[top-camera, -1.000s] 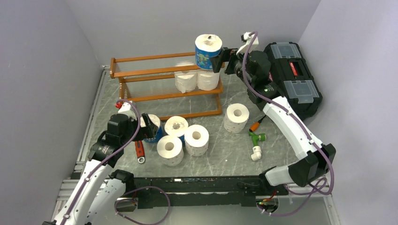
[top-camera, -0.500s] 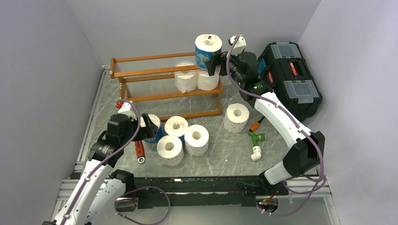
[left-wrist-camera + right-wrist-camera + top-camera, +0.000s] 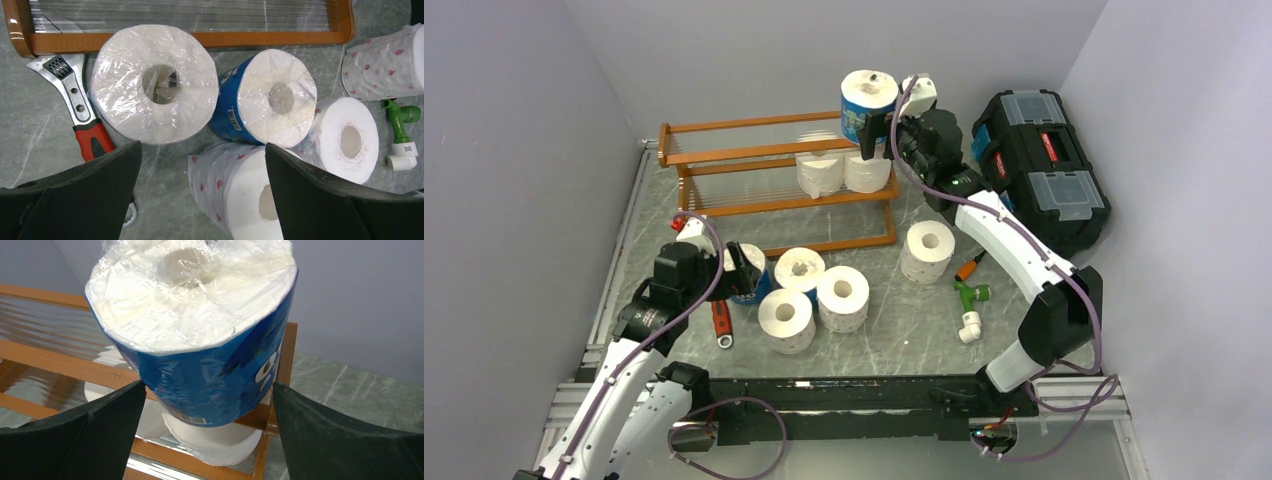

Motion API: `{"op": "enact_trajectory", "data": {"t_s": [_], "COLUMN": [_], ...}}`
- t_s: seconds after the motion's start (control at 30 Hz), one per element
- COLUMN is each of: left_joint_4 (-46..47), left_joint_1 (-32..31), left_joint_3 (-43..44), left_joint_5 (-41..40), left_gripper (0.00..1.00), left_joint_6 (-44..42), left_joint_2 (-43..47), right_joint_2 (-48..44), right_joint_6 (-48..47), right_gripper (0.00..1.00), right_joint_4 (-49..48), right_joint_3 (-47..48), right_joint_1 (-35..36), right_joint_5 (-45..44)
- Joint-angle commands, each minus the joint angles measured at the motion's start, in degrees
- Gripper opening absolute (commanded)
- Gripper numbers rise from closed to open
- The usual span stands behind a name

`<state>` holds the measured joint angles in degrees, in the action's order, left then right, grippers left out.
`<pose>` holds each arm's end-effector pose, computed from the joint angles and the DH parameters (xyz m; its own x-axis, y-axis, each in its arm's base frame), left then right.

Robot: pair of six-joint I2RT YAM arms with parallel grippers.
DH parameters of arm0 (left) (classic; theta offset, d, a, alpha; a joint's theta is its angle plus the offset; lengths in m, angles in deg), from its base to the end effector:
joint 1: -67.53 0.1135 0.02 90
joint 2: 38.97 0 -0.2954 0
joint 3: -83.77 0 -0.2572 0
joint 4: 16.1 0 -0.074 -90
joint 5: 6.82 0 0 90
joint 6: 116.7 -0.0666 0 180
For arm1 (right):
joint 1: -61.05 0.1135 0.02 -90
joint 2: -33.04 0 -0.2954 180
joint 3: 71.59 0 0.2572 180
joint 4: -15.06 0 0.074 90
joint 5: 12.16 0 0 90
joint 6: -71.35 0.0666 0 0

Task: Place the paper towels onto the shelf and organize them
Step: Place the paper towel on the shelf.

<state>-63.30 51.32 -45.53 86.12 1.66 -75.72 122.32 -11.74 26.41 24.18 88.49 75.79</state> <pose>0.1435 -0.0453 0.2752 -0.6153 -0.3151 -0.7226 0.0315 0.9061 -0.4220 0.3666 0.1877 0.4260 -0.1262 0.0699 -0.9895 -0.4167 0.9015 0.1169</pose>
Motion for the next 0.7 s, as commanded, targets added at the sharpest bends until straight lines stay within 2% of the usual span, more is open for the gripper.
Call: {"op": "enact_trajectory", "data": {"t_s": [0.0, 0.67], "left_joint_4": [1.0, 0.9], "left_joint_1": [0.2, 0.4], "left_joint_3": [0.4, 0.3], "left_joint_5": [-0.6, -0.7], "left_gripper": [0.99, 0.99], "left_joint_6": [0.5, 0.7], "left_joint_2": [-0.3, -0.3], "right_joint_2": [0.9, 3.8], "right_joint_6": [-1.6, -1.6], "right_gripper": [0.97, 0.95], "right_joint_4": [-4.1, -5.0], "right_joint_3": [2.6, 4.6], "right_joint_1": [-0.1, 0.0], "right_joint_5": [-2.8, -3.3]}}
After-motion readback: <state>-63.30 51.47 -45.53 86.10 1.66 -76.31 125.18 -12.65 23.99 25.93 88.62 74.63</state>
